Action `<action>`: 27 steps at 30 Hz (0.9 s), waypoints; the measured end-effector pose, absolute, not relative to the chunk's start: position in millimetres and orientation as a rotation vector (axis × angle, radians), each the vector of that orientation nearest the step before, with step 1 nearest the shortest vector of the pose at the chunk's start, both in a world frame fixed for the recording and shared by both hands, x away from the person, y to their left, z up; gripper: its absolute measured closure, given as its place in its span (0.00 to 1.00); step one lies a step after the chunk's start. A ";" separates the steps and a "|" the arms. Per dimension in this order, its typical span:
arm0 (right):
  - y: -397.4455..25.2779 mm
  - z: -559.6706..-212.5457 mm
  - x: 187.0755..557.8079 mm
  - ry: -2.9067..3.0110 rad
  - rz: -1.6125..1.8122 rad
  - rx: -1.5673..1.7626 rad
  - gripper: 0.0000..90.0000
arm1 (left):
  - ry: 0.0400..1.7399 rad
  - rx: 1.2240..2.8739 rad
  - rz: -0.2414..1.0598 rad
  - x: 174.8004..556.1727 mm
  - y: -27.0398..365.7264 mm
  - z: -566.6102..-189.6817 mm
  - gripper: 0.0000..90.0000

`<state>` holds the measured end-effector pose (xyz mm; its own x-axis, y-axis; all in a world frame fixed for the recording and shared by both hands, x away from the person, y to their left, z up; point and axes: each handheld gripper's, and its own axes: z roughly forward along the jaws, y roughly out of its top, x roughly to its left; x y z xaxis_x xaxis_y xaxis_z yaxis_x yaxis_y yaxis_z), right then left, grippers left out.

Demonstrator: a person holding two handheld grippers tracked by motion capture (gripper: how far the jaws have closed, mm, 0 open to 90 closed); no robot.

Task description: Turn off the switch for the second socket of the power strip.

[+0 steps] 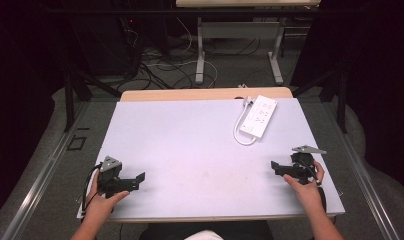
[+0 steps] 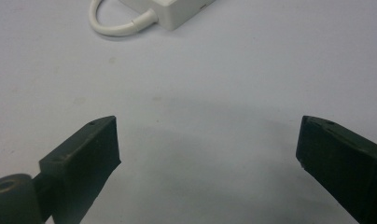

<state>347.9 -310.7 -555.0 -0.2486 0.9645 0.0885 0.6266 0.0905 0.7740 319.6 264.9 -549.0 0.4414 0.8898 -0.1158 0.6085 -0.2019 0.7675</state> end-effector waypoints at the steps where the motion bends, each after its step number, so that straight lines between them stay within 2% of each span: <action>1: -306.8 -552.1 344.4 1.898 1.003 1.552 0.04 | 1.261 1.916 0.459 319.8 264.3 -549.2 0.01; 14: -290.9 -541.4 341.9 1.863 0.997 1.452 0.05 | 1.258 1.900 0.488 313.5 266.5 -547.3 0.01; 27: -277.7 -530.2 355.3 1.926 1.017 1.427 0.08 | 1.263 1.871 0.510 309.8 269.1 -546.8 0.02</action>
<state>355.3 -277.7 -530.2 -0.3009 0.9535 0.0189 0.5535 0.1585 0.8176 309.8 269.1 -546.8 0.4188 0.9022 -0.1028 0.5779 -0.1775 0.7966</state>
